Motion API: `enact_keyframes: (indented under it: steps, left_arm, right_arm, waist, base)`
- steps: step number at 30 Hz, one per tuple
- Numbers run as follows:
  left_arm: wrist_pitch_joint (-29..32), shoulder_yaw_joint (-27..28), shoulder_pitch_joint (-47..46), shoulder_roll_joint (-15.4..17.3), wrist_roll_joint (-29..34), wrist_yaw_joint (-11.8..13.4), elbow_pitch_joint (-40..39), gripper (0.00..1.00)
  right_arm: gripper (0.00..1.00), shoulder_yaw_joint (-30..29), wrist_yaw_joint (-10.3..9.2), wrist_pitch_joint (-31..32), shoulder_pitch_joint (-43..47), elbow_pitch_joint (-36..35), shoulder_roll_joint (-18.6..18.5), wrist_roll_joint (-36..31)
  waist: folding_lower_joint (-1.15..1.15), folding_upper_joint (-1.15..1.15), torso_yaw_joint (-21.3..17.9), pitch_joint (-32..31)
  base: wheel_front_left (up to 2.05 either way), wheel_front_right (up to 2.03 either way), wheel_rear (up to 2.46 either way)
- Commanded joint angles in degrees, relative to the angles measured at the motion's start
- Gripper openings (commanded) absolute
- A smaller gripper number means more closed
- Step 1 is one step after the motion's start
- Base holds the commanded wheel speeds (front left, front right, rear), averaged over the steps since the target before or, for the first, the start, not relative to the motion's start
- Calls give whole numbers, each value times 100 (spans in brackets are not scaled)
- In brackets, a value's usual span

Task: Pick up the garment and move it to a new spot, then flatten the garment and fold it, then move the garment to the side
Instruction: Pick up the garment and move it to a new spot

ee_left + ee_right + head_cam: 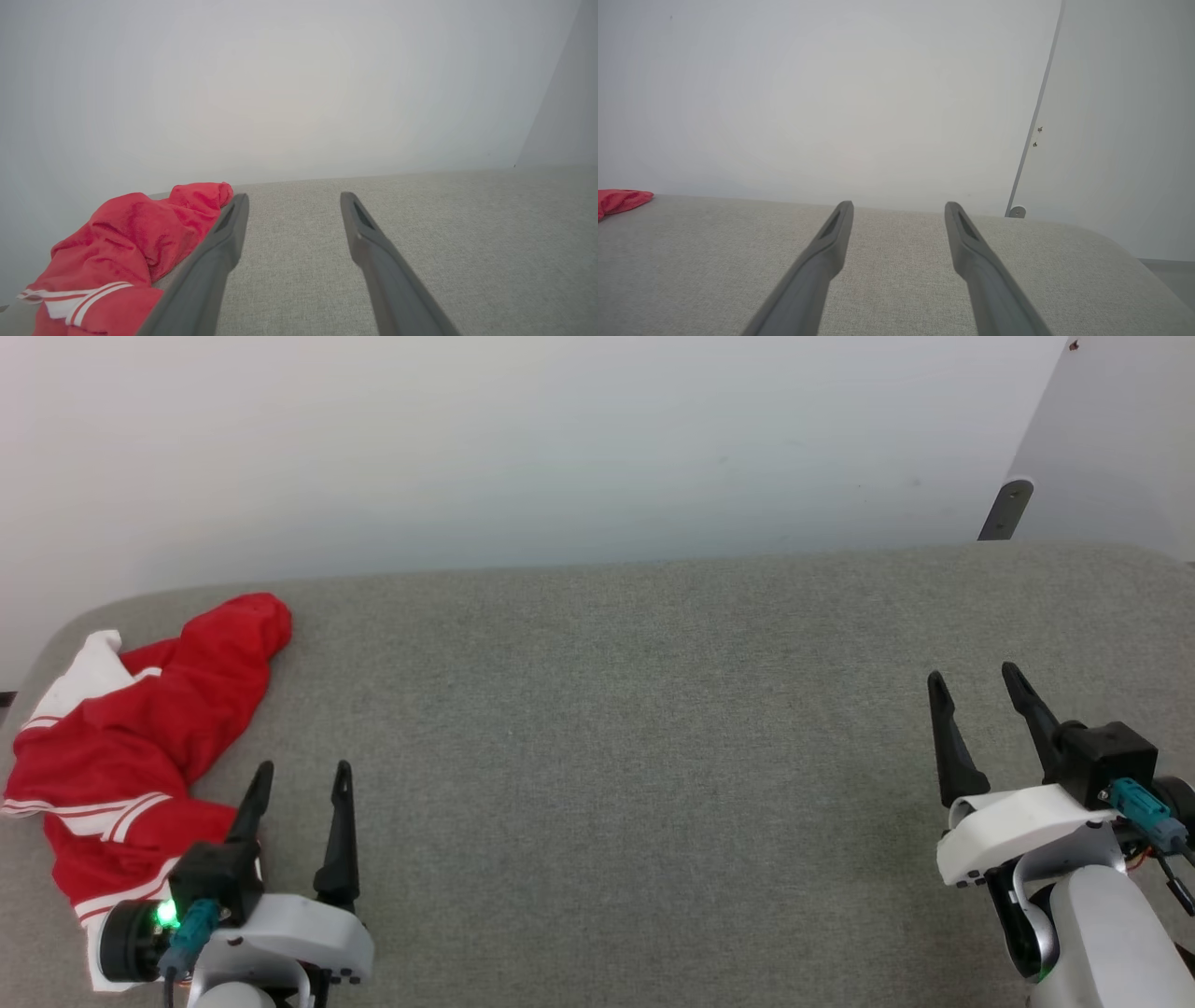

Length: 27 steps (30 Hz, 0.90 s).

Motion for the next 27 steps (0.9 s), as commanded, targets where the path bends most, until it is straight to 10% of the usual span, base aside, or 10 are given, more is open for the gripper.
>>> enact_keyframes:
  steps: [1, 17, 27]
  left_arm:
    - [-2, 21, 25, -9, 21, -14, -1, 100]
    - [-3, 93, -101, -151, 61, 14, 31, 100]
    - [-2, 176, 68, -278, 33, 46, 57, 100]
  right_arm:
    - [100, -20, 4, -30, 55, -18, 25, 28]
    - [100, -118, 4, -29, 109, -152, 89, 308]
    - [100, 183, 4, -29, 208, -279, 13, 418]
  waist:
    - [0, -1, -2, -1]
    - [0, -1, 327, 103]
    - [0, -1, 1419, 128]
  base:
    - [0, 0, 0]
    - [0, 0, 0]
    - [0, 0, 0]
